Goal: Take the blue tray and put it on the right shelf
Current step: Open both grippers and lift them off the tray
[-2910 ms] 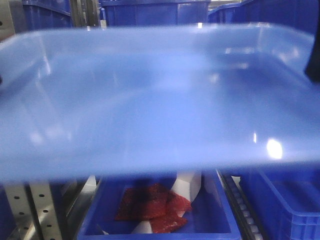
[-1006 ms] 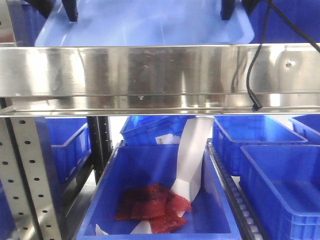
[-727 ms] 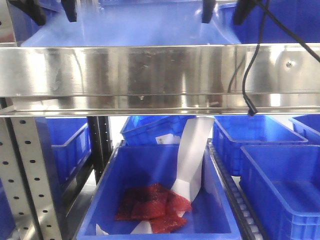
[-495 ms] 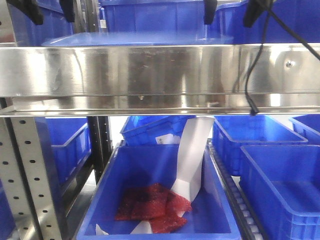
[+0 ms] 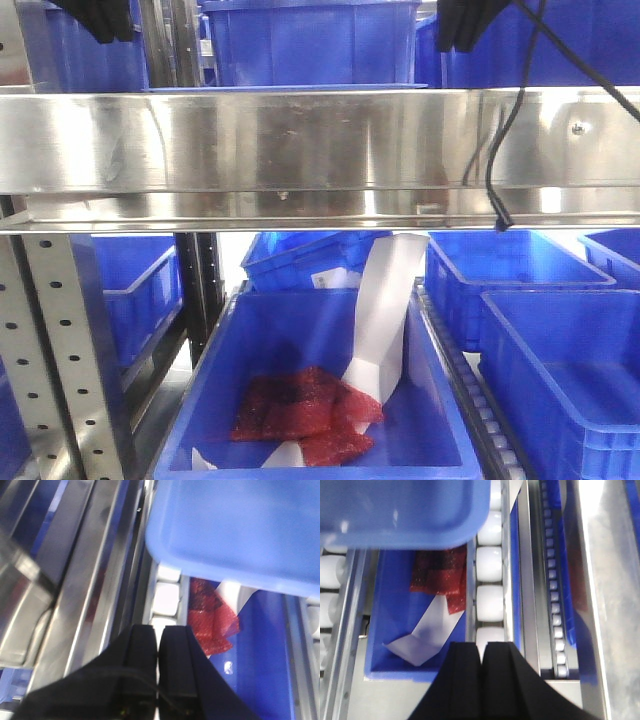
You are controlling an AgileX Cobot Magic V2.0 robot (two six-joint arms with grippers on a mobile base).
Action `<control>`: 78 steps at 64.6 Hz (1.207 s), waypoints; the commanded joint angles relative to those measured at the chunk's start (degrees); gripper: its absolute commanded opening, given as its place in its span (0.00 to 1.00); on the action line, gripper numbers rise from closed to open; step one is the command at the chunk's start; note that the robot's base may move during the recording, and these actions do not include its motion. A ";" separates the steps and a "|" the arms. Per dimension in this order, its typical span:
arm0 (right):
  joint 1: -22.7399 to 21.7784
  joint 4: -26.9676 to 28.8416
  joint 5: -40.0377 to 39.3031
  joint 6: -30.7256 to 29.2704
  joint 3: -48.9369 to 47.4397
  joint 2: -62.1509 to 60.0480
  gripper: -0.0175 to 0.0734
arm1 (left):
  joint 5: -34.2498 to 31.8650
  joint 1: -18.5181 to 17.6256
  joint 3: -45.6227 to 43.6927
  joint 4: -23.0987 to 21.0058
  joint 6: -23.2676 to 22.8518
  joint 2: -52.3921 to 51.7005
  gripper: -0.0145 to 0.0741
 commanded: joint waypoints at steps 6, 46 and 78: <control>-0.37 0.57 -3.51 -0.53 -2.31 -8.18 0.25 | -2.21 0.01 -2.31 -1.66 -0.15 -7.01 0.11; 6.01 -2.23 -38.69 -3.16 39.77 -42.06 0.25 | -27.55 -8.79 32.77 -6.62 5.45 -34.55 0.11; 6.09 -13.27 -58.98 -3.16 75.28 -70.97 0.25 | -56.59 -9.99 71.84 1.44 5.45 -66.84 0.11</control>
